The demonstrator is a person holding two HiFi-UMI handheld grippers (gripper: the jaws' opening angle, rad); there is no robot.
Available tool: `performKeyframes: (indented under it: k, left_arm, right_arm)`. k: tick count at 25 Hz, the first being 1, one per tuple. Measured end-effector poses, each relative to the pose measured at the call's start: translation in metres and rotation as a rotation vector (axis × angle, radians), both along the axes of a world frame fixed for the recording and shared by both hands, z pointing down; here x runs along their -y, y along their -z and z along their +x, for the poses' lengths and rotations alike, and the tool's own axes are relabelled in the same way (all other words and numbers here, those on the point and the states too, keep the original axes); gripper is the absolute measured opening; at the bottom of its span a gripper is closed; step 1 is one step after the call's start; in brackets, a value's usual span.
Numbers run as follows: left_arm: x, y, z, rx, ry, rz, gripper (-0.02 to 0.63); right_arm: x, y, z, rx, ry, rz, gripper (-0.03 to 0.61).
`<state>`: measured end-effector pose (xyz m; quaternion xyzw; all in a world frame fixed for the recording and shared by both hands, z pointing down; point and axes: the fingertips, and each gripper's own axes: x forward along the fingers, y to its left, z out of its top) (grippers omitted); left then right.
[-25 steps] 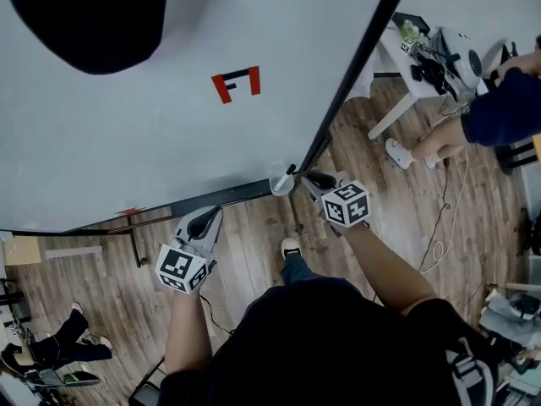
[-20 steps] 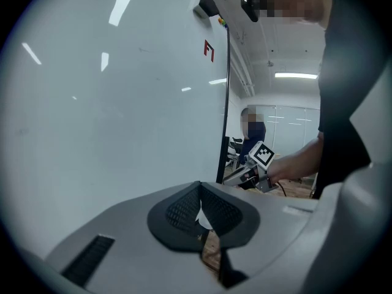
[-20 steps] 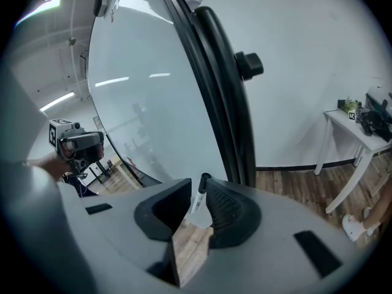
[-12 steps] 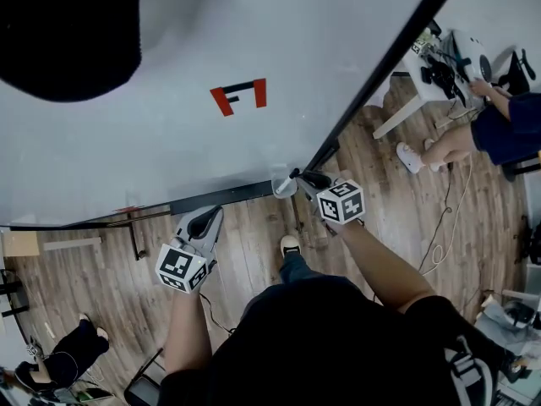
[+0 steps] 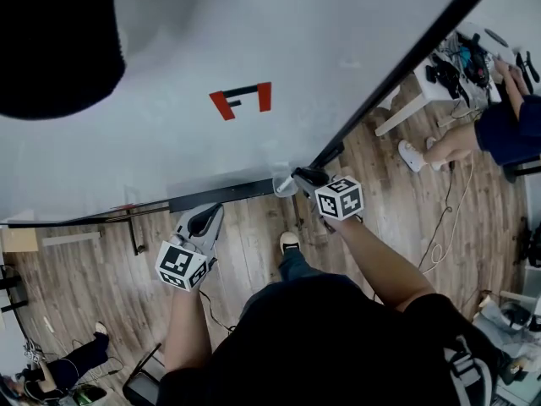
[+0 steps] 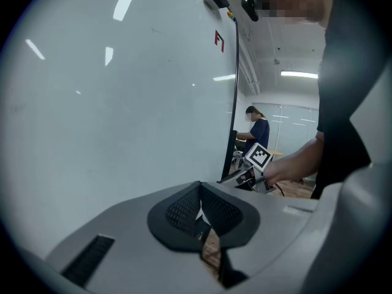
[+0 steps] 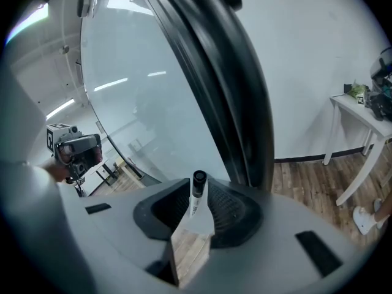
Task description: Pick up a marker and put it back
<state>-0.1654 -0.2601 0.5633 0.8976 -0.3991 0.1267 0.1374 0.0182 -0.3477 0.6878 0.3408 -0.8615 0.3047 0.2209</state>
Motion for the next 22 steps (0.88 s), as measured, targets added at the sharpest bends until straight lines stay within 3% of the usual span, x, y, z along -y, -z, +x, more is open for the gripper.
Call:
performKeyframes:
  k: [22]
  left_arm:
    - [-0.0092,0.0012,-0.0044,-0.009,0.01,-0.005,0.011]
  right_arm:
    - [0.0001,0.0073,-0.0068,-0.009,0.008,0.049,0.061]
